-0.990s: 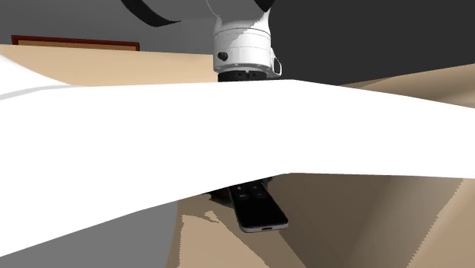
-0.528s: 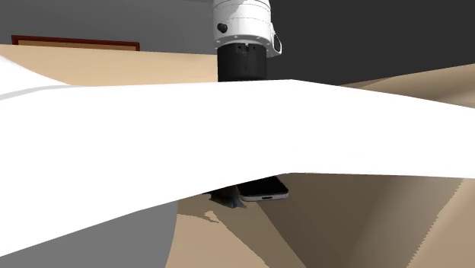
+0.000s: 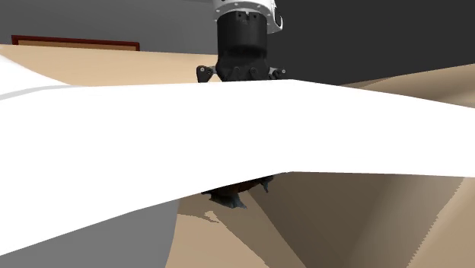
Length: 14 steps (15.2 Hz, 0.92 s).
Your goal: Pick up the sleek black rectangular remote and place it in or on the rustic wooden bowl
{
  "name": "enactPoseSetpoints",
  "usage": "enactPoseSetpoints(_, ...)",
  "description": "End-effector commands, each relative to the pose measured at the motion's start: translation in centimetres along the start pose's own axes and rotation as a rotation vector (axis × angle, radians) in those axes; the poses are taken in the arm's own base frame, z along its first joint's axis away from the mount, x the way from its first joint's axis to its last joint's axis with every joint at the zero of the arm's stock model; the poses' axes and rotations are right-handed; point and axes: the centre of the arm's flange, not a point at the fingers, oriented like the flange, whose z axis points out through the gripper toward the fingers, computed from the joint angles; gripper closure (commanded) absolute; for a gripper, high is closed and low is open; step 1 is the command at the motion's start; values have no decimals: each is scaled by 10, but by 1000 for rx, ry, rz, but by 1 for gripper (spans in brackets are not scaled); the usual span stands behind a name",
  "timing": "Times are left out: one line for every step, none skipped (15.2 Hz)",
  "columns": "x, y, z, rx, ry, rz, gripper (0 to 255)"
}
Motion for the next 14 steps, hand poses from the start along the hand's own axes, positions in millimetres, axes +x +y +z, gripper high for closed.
enactPoseSetpoints(13,1,-8,0,0,0,255)
enactPoseSetpoints(26,1,-8,0,0,0,255)
enactPoseSetpoints(40,1,-9,0,0,0,255)
enactPoseSetpoints(53,1,-10,0,0,0,255)
enactPoseSetpoints(66,1,-11,0,0,0,255)
enactPoseSetpoints(79,2,-12,0,0,0,255)
enactPoseSetpoints(92,2,-13,0,0,0,255)
enactPoseSetpoints(105,2,-14,0,0,0,255)
enactPoseSetpoints(119,2,-15,0,0,0,255)
enactPoseSetpoints(132,2,-16,0,0,0,255)
enactPoseSetpoints(145,3,-16,0,0,0,255)
enactPoseSetpoints(158,3,-17,0,0,0,255)
enactPoseSetpoints(171,3,-18,0,0,0,255)
enactPoseSetpoints(184,3,-19,0,0,0,255)
